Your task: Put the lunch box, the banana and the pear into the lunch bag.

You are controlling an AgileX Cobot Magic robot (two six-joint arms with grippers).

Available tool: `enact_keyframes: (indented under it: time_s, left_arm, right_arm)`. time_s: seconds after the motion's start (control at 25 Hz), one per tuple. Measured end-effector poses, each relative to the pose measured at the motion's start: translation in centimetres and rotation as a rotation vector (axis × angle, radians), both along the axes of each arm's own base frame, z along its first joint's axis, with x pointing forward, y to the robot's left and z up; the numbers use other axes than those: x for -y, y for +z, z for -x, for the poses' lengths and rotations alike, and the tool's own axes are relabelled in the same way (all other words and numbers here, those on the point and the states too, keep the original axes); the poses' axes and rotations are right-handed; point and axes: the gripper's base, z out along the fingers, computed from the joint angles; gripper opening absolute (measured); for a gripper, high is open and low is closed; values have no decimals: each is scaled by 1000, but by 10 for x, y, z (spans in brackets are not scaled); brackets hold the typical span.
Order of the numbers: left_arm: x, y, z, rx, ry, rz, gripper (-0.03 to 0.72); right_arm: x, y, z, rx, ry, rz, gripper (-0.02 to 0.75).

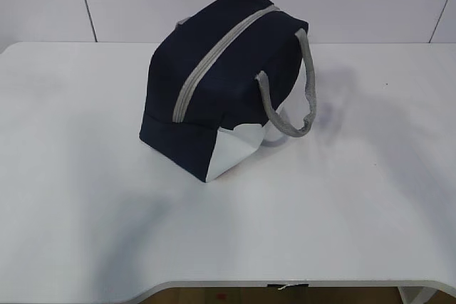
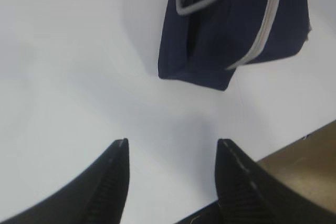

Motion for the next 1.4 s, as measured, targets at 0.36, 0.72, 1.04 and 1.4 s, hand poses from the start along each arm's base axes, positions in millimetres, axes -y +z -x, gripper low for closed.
enact_keyframes:
  time_s: [0.36, 0.72, 1.04, 1.4]
  left_arm:
    - [-21, -67, 69, -138, 2, -45, 385]
    - [-42, -126, 134, -124, 14, -53, 377]
    - [-56, -167, 172, -30, 31, -56, 372]
    - [-63, -172, 187, 111, 46, -25, 372]
  right_arm:
    - [4, -58, 71, -22, -83, 14, 412]
    - [7, -120, 103, -89, -139, 13, 412]
    - [9, -160, 118, -109, -158, 40, 412]
    - [10, -165, 116, -14, -167, 45, 412]
